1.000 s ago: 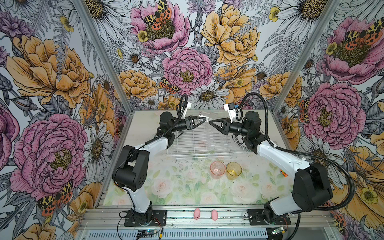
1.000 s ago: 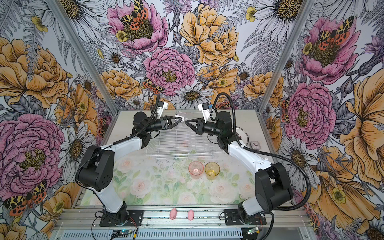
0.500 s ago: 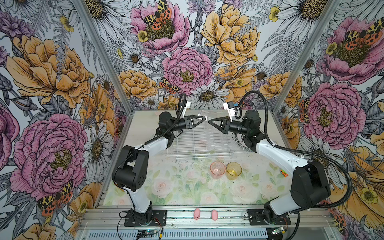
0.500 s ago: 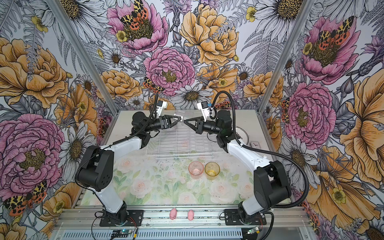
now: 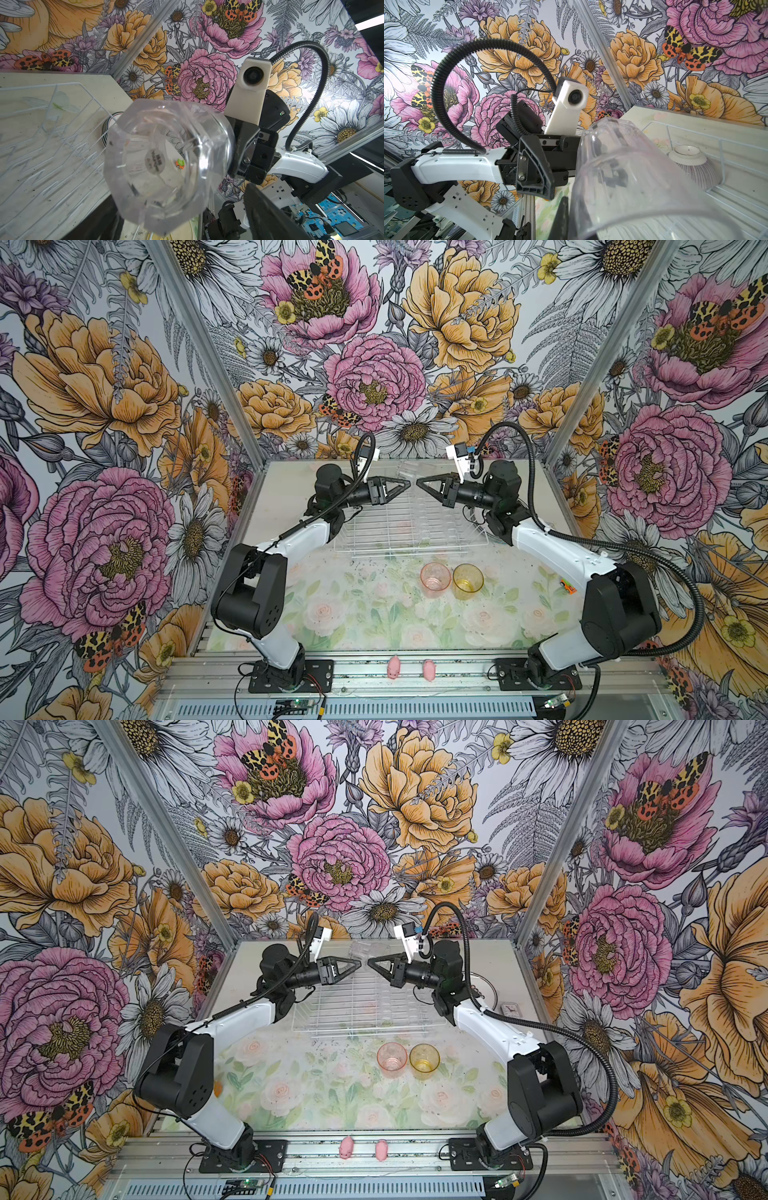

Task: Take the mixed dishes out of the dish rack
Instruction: 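Carry the clear glass away with right gripper while left gripper releases and withdraws, then lower the clear glass onto the table beside the pink glass with right gripper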

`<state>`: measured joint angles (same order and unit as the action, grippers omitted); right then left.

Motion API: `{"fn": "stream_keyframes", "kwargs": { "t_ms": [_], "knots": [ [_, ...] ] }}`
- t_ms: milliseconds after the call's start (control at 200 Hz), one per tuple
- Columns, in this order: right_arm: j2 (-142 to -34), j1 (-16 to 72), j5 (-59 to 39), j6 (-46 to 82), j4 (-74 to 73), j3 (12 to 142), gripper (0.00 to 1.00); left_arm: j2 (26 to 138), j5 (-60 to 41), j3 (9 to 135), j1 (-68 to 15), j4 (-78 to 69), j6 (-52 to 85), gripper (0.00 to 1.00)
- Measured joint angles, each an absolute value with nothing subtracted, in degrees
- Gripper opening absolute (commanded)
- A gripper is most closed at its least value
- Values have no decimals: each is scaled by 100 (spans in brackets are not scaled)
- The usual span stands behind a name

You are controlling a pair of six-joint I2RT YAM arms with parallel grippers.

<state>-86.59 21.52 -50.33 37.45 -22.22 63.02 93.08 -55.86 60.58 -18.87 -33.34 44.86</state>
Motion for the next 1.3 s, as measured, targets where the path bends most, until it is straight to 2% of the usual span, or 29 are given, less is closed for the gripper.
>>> {"fn": "stream_keyframes", "kwargs": {
  "t_ms": [255,415,671,926,1101,1296],
  "knots": [
    [-8392,2255,-4491,2609,-246,6788,0,8294,-4305,6042,-1723,-775,2847,90],
    [-8097,2539,-3942,1839,1009,6897,0,7754,-3494,6040,-1575,283,2261,91],
    [-8029,3887,-2265,598,3258,7478,0,7284,-2803,5839,-1212,1031,1955,93],
    [-8243,5371,-915,-102,5216,8305,0,6934,-2630,5642,-1002,1409,1885,92],
    [-8923,5957,-257,-270,6080,8678,0,6716,-2615,5555,-851,1553,1883,93],
    [-9657,6206,82,-416,6676,8816,0,6573,-2609,5487,-674,1619,1881,93]
  ]
}}
